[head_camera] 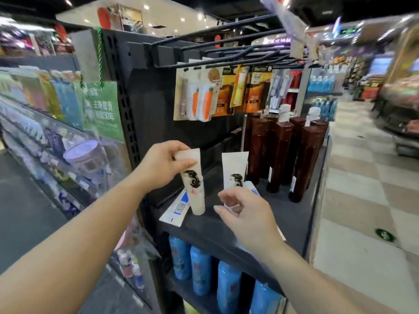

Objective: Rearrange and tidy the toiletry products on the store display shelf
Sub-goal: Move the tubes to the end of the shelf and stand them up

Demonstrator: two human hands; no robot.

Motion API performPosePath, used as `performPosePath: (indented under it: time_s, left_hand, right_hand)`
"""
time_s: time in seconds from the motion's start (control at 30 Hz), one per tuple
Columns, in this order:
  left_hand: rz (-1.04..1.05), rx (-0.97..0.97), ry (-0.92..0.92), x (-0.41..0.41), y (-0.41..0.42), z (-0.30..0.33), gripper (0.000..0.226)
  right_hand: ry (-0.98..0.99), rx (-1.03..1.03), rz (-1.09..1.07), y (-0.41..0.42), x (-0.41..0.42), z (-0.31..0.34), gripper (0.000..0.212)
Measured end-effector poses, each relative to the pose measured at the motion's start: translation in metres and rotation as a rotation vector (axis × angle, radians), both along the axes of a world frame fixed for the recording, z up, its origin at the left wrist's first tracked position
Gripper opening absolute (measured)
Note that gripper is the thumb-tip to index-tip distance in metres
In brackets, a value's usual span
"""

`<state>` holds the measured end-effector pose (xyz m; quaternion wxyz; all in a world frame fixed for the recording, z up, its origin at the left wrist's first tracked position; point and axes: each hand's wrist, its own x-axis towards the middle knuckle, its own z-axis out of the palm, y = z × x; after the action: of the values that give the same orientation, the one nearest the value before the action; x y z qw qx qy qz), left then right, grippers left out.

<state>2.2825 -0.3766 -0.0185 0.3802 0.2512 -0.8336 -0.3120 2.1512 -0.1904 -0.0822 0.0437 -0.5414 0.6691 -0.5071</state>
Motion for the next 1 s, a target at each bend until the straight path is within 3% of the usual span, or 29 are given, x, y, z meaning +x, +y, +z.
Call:
performPosePath:
  time_s: [0.13,0.33,0.43,0.53,0.6,0.67,0.77,0.83,0.93,1.0]
  left_hand:
    - [-0.081,-0.002,-0.041,-0.008,0.004,0.005,0.018]
    - [-0.132,0.089,0.036,-0.013,0.006,0.002,0.022]
    - [-0.196,0.161,0.063,-0.016,0.007,-0.001,0.025]
    - [-0.250,0.290,0.079,-0.017,0.007,-0.008,0.034]
    - [-0.283,0.385,0.051,-0.014,0.007,-0.015,0.042]
    - [-0.269,0.424,0.005,-0.010,0.007,-0.024,0.059]
    - [-0.140,0.340,-0.105,0.006,0.009,-0.042,0.096]
    - [-0.090,0.200,-0.288,0.021,0.012,-0.057,0.109]
    - [-0.084,-0.036,-0.626,0.034,0.015,-0.075,0.113]
    - [-0.092,-0.161,-0.753,0.035,0.014,-0.081,0.101]
  right_hand:
    - [-0.036,0.007,-0.076,-0.008,0.004,-0.007,0.024]
    - [-0.070,0.019,-0.252,-0.003,-0.006,-0.014,0.035]
    - [-0.070,0.118,-0.329,-0.003,-0.021,-0.011,0.048]
    - [-0.151,0.311,-0.215,-0.009,-0.033,-0.007,0.079]
    - [-0.158,0.369,-0.132,-0.015,-0.036,-0.006,0.076]
    - [-0.115,0.415,-0.142,-0.021,-0.036,-0.008,0.060]
    - [-0.066,0.436,-0.169,-0.024,-0.036,-0.011,0.044]
    - [-0.058,0.421,-0.173,-0.024,-0.036,-0.013,0.039]
    - [-0.054,0.416,-0.185,-0.025,-0.037,-0.015,0.039]
    - [-0.053,0.411,-0.183,-0.027,-0.036,-0.016,0.040]
